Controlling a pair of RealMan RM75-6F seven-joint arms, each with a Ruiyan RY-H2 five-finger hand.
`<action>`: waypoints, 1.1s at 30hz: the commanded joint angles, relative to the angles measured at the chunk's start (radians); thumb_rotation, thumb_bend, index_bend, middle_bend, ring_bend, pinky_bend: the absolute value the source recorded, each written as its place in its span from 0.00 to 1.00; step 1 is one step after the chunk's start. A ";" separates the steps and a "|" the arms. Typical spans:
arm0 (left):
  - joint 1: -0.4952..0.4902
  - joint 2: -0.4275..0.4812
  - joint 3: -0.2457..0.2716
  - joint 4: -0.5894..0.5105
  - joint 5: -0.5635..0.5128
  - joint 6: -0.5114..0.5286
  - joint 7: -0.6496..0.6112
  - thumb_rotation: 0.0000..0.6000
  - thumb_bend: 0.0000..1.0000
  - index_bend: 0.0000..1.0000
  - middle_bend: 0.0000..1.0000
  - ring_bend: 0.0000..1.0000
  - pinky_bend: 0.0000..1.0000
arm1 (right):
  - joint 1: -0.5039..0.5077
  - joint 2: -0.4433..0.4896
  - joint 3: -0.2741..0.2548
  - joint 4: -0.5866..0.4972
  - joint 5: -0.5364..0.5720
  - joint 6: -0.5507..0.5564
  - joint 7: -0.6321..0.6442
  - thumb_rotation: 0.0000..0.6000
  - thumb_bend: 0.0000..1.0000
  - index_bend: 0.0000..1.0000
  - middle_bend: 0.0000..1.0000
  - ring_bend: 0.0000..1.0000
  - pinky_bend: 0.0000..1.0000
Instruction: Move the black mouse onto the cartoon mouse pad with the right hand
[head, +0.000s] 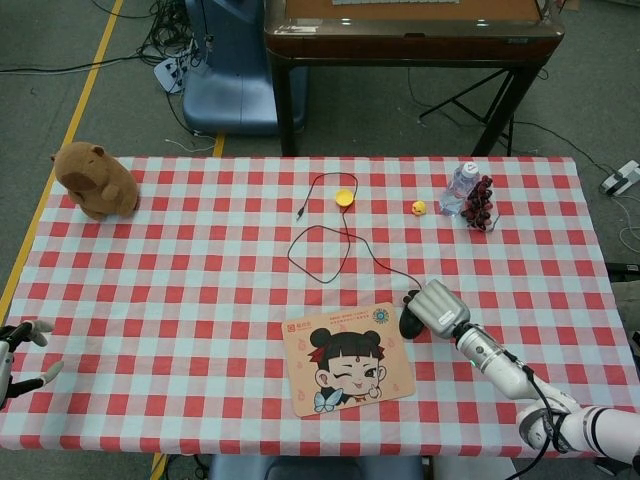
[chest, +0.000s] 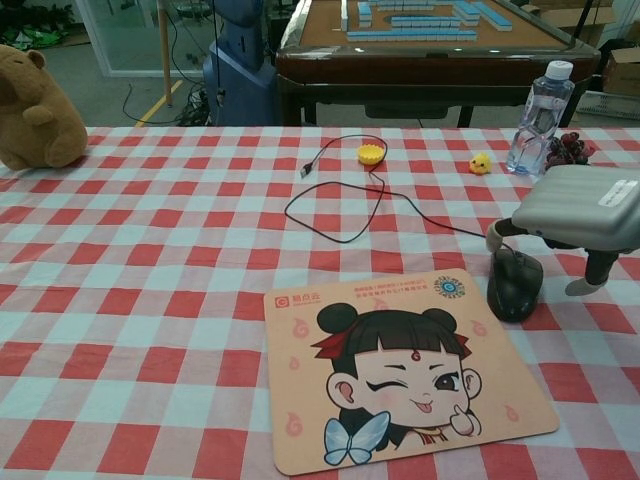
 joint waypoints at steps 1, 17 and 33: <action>-0.001 0.000 0.000 0.000 -0.001 -0.002 0.001 1.00 0.18 0.49 0.52 0.44 0.60 | 0.003 -0.010 -0.005 0.013 -0.009 0.001 0.001 1.00 0.00 0.25 1.00 0.94 1.00; -0.001 0.004 -0.001 -0.001 -0.005 -0.006 -0.009 1.00 0.18 0.49 0.52 0.44 0.60 | 0.011 -0.054 -0.012 0.059 -0.001 -0.001 -0.024 1.00 0.00 0.25 1.00 0.94 1.00; -0.001 0.005 -0.002 -0.002 -0.008 -0.009 -0.007 1.00 0.18 0.49 0.52 0.44 0.60 | 0.011 -0.074 -0.008 0.068 0.037 0.010 -0.056 1.00 0.01 0.39 1.00 0.94 1.00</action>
